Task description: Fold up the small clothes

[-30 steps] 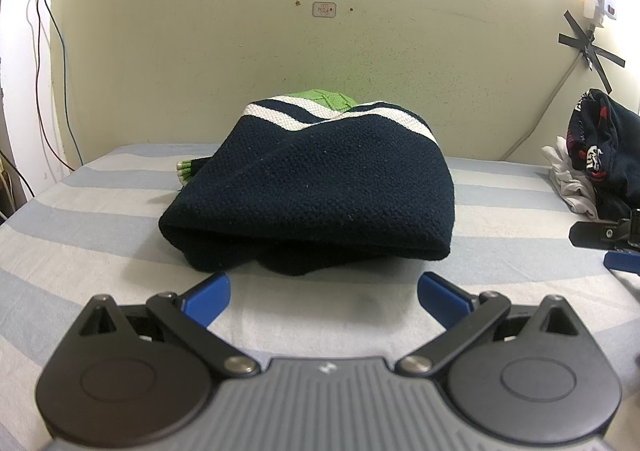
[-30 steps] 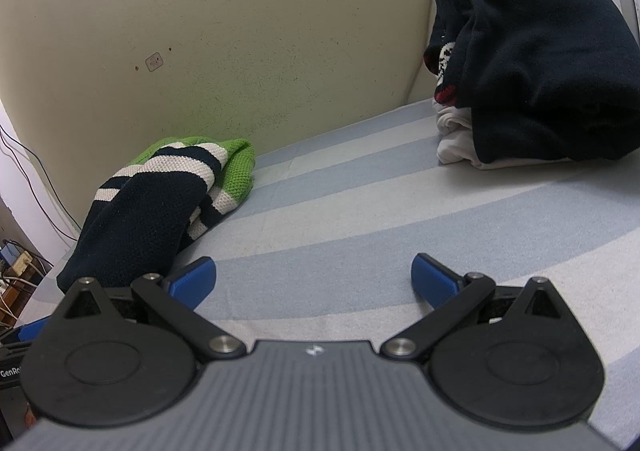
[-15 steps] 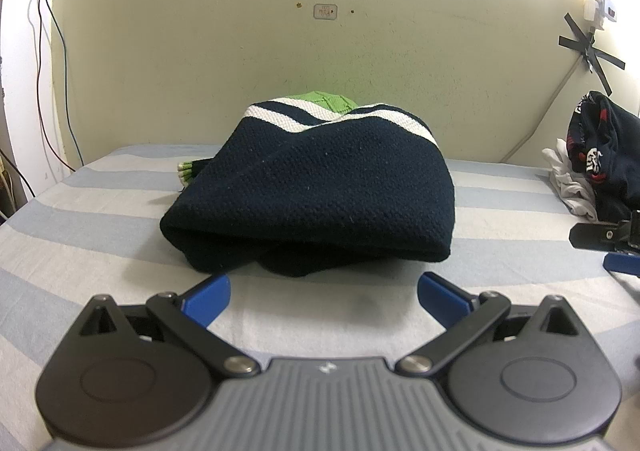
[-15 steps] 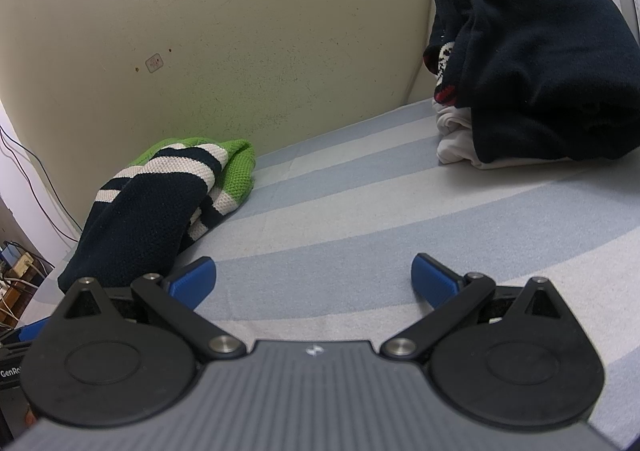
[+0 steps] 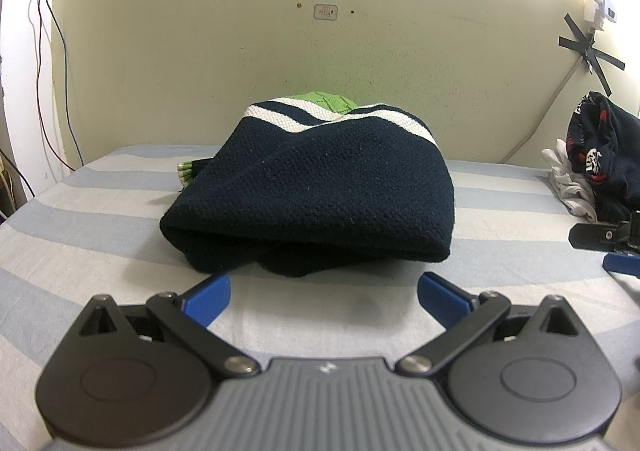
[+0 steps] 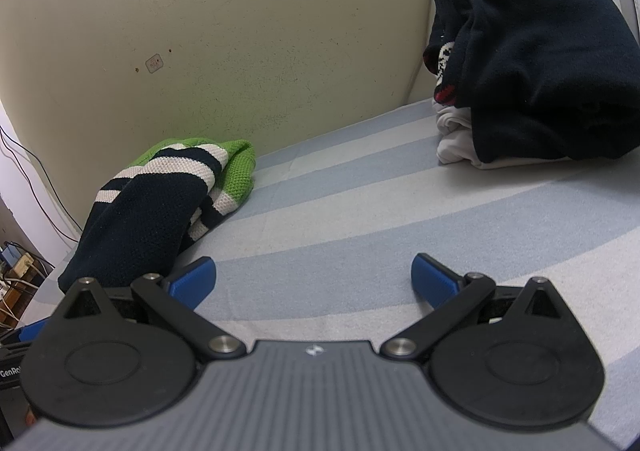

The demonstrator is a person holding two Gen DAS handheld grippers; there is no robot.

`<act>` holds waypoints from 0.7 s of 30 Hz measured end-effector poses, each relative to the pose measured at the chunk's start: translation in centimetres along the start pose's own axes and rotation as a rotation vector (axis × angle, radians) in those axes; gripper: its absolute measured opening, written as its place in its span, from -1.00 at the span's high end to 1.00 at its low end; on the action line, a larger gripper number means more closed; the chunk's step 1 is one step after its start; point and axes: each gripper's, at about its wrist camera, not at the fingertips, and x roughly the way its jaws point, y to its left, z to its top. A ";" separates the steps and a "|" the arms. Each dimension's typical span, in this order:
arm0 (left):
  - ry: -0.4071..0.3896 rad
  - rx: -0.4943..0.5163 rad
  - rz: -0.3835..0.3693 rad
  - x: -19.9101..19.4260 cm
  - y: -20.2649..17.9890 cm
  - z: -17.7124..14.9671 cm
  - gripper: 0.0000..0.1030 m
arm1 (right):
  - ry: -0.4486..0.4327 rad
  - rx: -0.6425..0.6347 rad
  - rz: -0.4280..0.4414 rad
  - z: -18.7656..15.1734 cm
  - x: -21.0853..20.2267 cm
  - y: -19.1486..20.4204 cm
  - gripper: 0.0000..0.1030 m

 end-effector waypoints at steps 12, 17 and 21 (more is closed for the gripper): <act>-0.002 -0.011 -0.001 0.0 0.1 0.2 -1.00 | 0.000 0.001 0.001 0.0 0.0 0.1 -1.00; -0.002 -0.012 -0.002 0.0 0.2 0.2 -1.00 | 0.000 0.002 0.001 0.0 0.0 0.0 -1.00; -0.002 -0.012 -0.003 0.0 0.2 0.2 -1.00 | -0.001 0.002 0.001 0.0 0.0 0.0 -1.00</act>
